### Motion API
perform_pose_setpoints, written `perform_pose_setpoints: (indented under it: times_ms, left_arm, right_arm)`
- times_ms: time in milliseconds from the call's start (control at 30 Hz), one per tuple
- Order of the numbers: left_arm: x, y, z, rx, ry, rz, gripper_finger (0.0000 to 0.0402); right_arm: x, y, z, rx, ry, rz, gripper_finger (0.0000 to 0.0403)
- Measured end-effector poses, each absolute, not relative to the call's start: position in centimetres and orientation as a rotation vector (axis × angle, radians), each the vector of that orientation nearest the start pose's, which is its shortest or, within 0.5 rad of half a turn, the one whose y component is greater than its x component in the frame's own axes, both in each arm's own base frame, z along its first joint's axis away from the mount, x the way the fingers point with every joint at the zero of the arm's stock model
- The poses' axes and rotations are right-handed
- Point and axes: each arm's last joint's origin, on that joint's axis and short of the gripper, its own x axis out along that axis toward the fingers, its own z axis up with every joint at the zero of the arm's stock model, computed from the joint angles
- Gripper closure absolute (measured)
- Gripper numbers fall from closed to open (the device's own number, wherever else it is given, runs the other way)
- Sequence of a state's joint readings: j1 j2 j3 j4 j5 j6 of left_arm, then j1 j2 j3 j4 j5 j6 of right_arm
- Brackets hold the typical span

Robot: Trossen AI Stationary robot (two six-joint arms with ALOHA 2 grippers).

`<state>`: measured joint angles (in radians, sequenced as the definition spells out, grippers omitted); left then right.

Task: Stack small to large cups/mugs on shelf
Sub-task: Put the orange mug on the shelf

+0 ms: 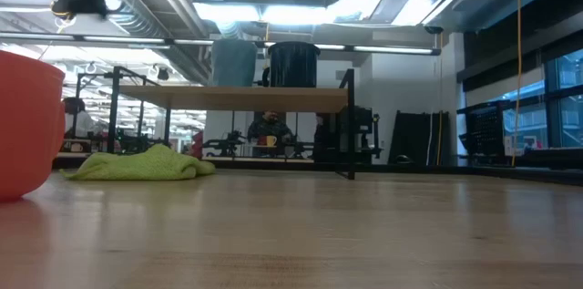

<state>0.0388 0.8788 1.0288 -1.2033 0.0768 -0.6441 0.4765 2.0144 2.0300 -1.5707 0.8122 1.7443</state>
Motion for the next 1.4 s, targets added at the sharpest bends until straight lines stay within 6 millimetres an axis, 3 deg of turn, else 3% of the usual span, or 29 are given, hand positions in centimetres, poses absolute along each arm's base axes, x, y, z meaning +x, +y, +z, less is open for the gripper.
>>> perform_pose_setpoints:
  times_ms: [267, 500, 667, 833, 1033, 1400]
  left_arm:
    - [11.8, -3.2, 27.3, -0.661, 1.241, 0.199, 0.0351]
    - [12.5, -6.0, 26.6, -0.687, 1.077, 0.186, 0.0347]
    - [12.2, -7.4, 24.1, -0.741, 1.130, 0.256, 0.0319]
    - [12.7, -9.0, 23.7, -0.820, 1.075, 0.242, 0.0297]
    - [13.2, -10.0, 22.8, -0.898, 1.114, 0.342, 0.0292]
    - [15.3, -12.0, 21.1, -0.877, 1.172, 0.394, 0.0292]
  right_arm:
    - [34.6, 15.5, 31.8, 0.595, 0.600, -1.099, 0.0196]
    - [34.6, 15.5, 31.7, 0.612, 0.620, -1.098, 0.0196]
    - [34.6, 15.5, 31.7, 0.613, 0.620, -1.099, 0.0196]
    - [34.6, 15.5, 31.7, 0.607, 0.623, -1.097, 0.0196]
    - [34.6, 15.4, 31.7, 0.580, 0.639, -1.086, 0.0196]
    - [34.7, 15.4, 31.7, 0.548, 0.658, -1.073, 0.0196]
